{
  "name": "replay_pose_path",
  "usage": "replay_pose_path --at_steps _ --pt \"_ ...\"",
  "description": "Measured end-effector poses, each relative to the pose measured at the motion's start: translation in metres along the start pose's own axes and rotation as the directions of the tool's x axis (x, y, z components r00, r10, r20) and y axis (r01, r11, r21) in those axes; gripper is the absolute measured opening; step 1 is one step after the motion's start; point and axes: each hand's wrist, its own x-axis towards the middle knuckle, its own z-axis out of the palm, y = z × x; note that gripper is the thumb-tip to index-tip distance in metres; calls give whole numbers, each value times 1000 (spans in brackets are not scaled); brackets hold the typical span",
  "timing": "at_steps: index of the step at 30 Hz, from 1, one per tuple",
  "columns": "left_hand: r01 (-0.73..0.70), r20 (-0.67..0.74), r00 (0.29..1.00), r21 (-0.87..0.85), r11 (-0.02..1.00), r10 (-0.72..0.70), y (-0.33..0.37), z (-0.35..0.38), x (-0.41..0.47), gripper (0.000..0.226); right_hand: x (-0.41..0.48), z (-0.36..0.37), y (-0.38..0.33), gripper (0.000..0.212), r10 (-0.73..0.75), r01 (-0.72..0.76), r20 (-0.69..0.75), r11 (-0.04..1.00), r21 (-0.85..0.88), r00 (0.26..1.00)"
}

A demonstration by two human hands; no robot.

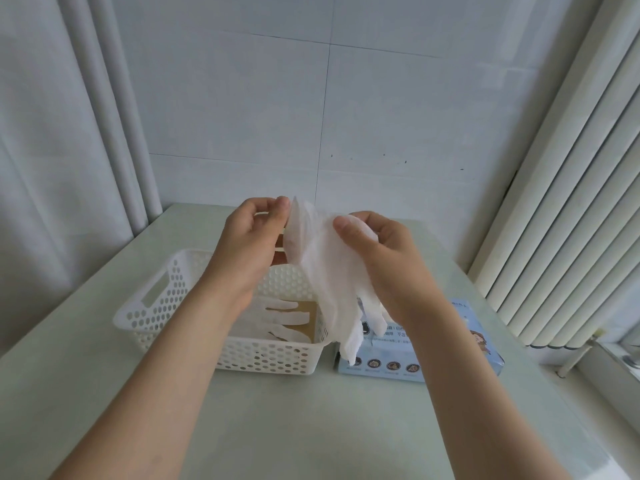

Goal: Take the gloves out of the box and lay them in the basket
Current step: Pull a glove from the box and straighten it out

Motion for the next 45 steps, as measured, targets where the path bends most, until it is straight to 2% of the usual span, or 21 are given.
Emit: replay_pose_path --at_steps 3,6,12,18,21,24,27,30,34,36,39,41,43,45 --pt "9 5 1000 99 995 -9 3 2 -2 46 2 2 4 29 -24 25 -30 999 34 999" --pt "70 124 988 165 984 -91 3 4 -3 56 3 3 6 28 -47 48 -42 999 18 998" --pt "159 357 916 90 983 -181 -2 7 -4 43 4 5 7 19 -73 74 -33 997 25 997" --pt "208 257 949 -83 975 -181 -8 2 3 26 6 1 8 21 -73 77 -75 996 41 995" --pt "237 196 959 -177 955 -202 -7 1 4 40 9 0 11 20 -97 100 -86 994 36 992" --pt "297 233 930 -22 955 -284 -7 -1 4 44 9 -1 11 17 -136 136 -3 990 29 991" --pt "350 342 870 75 934 -354 -12 -5 6 62 5 -1 8 17 -176 175 137 984 22 975" --pt "288 354 894 18 957 -276 -15 -6 7 58 5 -1 8 15 -176 181 134 983 -27 975" --pt "145 161 977 -6 989 -142 -17 -13 13 38 6 -2 8 15 -138 138 7 977 -164 990" --pt "47 64 997 91 995 -53 -16 -18 16 28 7 -5 10 18 -95 99 30 962 -255 995" --pt "-89 31 996 229 969 84 -14 -22 13 22 10 -9 13 30 57 -10 99 909 -418 994" --pt "-127 27 992 264 956 125 -11 -25 13 20 12 -9 16 30 124 -70 127 930 -361 984" --pt "-108 36 994 289 951 102 -10 -32 16 20 10 -7 17 23 147 -122 141 977 -175 979" --pt "-72 64 996 304 950 55 -8 -42 18 20 9 -2 19 20 166 -155 121 983 -97 979"
